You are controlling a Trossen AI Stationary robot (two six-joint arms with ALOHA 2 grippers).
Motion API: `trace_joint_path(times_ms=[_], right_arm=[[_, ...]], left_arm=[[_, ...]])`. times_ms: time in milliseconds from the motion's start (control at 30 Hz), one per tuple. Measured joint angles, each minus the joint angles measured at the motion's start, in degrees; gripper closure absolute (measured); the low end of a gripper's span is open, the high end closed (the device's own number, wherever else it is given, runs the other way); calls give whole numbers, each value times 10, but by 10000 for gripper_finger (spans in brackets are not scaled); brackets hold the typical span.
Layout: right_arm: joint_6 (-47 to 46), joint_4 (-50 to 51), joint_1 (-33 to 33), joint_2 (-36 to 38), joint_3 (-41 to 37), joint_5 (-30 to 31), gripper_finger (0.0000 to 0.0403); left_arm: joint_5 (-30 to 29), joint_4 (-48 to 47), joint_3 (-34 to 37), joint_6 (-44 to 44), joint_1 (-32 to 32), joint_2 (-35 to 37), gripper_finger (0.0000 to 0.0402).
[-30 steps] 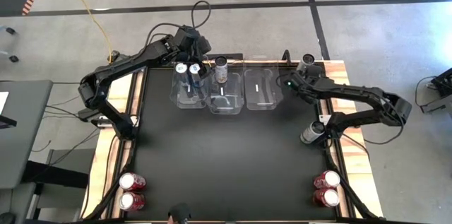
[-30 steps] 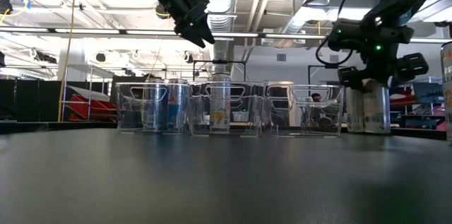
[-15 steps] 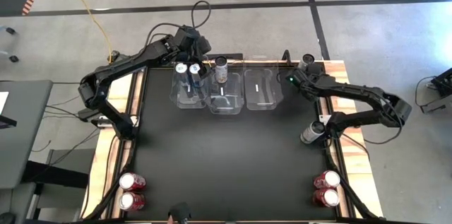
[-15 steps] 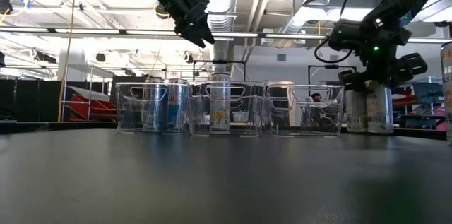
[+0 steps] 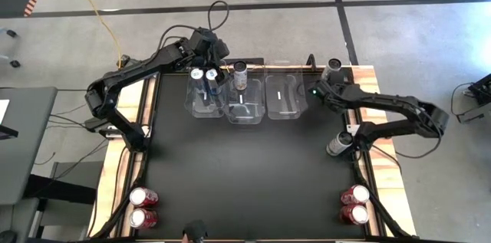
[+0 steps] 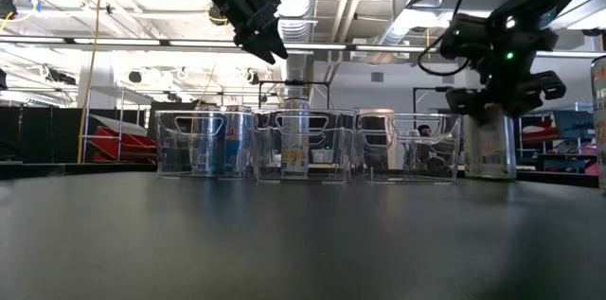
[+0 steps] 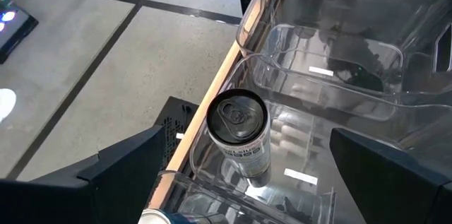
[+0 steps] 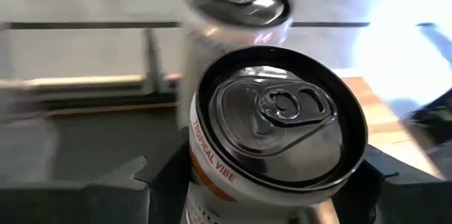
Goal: Sort soda cans
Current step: Put the center white-yellow soda can into the center transparent bin
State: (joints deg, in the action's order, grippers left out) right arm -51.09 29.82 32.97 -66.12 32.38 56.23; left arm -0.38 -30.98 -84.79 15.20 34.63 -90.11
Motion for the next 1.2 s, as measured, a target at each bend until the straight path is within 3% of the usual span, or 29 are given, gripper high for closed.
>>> trace_joint_path(times_ms=[167, 267, 533, 733, 967, 1200], right_arm=[[-56, 43, -69, 41, 16, -26, 127], [-44, 55, -98, 59, 50, -21, 127], [108, 72, -125, 51, 174, 23, 127], [272, -44, -127, 15, 232, 18, 127], [433, -243, -122, -70, 273, -94, 127], [523, -328, -106, -206, 332, -206, 127]], left_arm=[[0, 0, 0, 0, 0, 0, 6], [0, 7, 0, 0, 0, 0, 6], [17, 17, 0, -12, -2, 2, 6], [34, 14, 0, -33, -5, 17, 6], [36, 8, 0, -40, 1, 59, 6], [35, -1, 0, -37, 19, 100, 6]])
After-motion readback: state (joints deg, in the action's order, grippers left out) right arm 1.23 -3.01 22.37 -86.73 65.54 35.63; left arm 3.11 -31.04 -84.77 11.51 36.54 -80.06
